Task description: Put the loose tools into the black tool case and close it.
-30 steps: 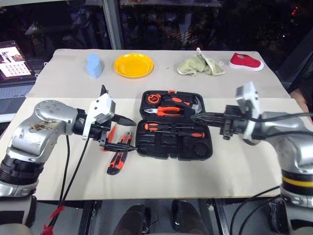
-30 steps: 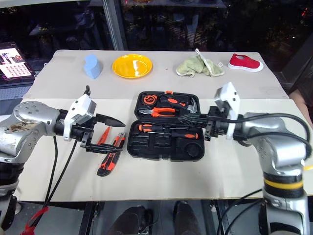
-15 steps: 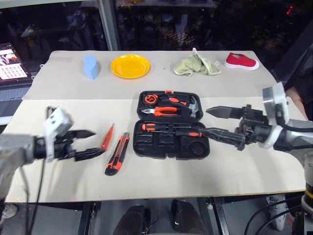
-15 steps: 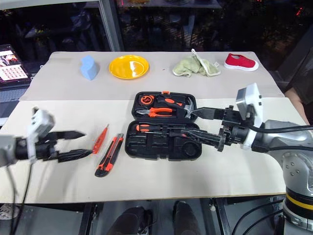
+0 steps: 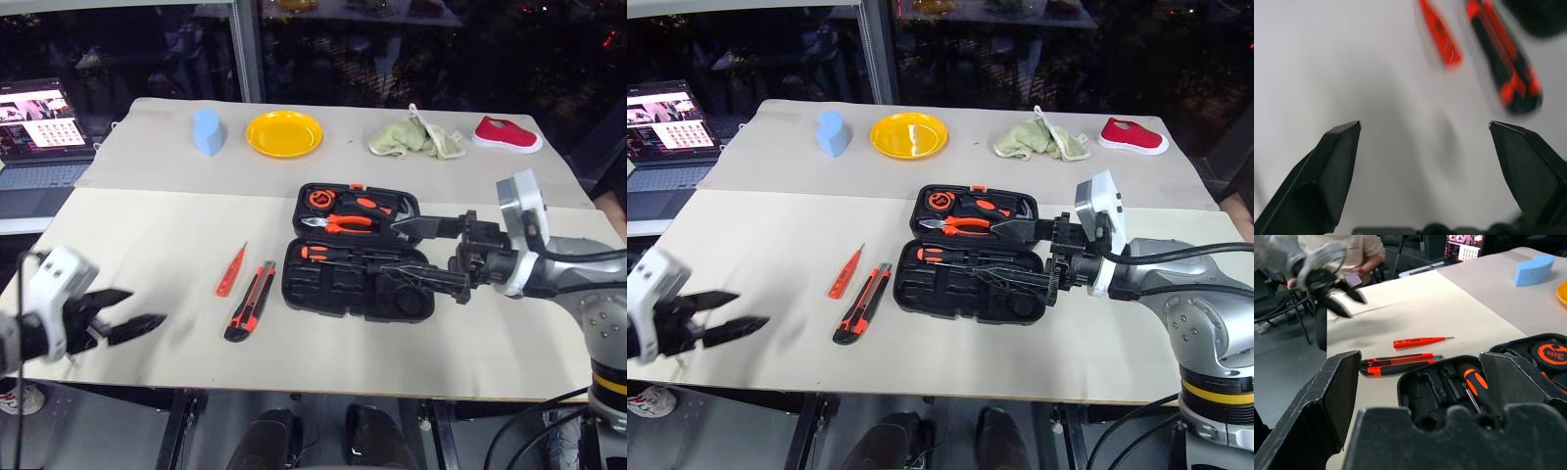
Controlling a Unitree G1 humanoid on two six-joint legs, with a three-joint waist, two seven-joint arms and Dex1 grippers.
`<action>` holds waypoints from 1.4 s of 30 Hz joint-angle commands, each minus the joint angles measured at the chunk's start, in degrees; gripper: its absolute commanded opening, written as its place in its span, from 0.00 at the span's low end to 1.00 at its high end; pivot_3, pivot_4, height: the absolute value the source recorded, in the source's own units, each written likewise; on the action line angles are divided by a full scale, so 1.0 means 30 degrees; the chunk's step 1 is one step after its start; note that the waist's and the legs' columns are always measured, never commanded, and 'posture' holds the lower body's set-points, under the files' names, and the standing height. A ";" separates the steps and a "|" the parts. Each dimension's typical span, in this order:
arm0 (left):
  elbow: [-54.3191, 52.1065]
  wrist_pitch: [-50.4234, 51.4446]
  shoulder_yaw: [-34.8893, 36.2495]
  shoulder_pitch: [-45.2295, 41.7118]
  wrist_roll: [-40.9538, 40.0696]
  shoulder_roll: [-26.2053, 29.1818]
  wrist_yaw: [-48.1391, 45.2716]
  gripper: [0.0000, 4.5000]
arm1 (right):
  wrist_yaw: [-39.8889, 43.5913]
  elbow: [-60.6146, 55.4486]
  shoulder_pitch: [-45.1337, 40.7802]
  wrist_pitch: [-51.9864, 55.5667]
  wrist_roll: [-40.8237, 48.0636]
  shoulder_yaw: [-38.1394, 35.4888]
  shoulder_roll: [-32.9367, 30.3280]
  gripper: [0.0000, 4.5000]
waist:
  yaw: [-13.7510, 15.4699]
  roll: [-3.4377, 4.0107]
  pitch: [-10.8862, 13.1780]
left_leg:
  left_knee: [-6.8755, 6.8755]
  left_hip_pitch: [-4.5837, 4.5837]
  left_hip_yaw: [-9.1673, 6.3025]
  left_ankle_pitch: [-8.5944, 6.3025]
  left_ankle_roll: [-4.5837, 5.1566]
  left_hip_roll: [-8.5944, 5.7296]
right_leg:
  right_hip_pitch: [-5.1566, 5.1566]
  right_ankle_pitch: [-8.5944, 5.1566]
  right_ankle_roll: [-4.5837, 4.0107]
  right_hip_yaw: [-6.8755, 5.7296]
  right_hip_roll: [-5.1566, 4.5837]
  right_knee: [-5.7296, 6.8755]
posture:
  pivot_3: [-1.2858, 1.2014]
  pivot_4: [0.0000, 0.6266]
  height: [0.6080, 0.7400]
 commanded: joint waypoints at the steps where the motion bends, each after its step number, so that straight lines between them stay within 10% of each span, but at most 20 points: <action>1: 0.1299 0.4293 -0.4357 -0.5146 -0.0413 0.0524 0.1432 1.00 | -0.0711 -0.1705 0.0601 -0.0401 0.1005 -0.0563 0.0279 1.00 | -0.0186 -0.0012 -0.0009 | -0.0003 0.0004 0.0018 -0.0004 0.0007 -0.0003 | -0.0012 0.0003 0.0006 0.0017 -0.0002 0.0000 | 0.52 0.24 1.00; 12: 0.9170 0.7226 -1.3289 -1.5129 0.1772 -0.1728 0.3751 1.00 | -0.3043 -0.3985 0.2008 -0.0896 0.0932 0.0395 0.1558 1.00 | -0.0789 -0.0036 -0.0013 | -0.0104 -0.0076 0.0041 0.0119 0.0062 -0.0015 | -0.0102 -0.0010 -0.0029 0.0058 0.0026 0.0048 | 0.52 0.24 1.00; 23: 1.1861 0.6313 -1.6528 -1.6158 0.3092 -0.3221 0.3187 1.00 | -0.4506 -0.4306 0.2494 -0.1316 0.0975 0.0324 0.1783 1.00 | -0.0624 -0.0036 -0.0013 | -0.0105 -0.0101 0.0027 0.0137 0.0074 -0.0019 | -0.0128 -0.0009 -0.0032 0.0061 0.0020 0.0054 | 0.52 0.24 1.00; 35: 1.3758 0.5505 -1.7463 -1.5836 0.4139 -0.4101 0.2448 0.13 | -0.4994 -0.4292 0.2418 -0.1245 0.1367 0.0058 0.1606 1.00 | -0.0530 -0.0022 -0.0033 | -0.0100 -0.0063 0.0029 0.0140 0.0088 -0.0026 | -0.0083 -0.0009 -0.0031 0.0072 -0.0004 0.0066 | 0.52 0.24 1.00; 42: 1.5069 0.3284 -1.7499 -1.6308 0.5254 -0.3541 0.1256 0.09 | -0.5326 -0.4343 0.2975 -0.1090 0.1847 -0.0513 0.1165 1.00 | -0.0515 0.0008 -0.0055 | -0.0099 -0.0048 0.0032 0.0144 0.0099 -0.0025 | -0.0066 -0.0009 -0.0031 0.0075 -0.0020 0.0073 | 0.52 0.24 1.00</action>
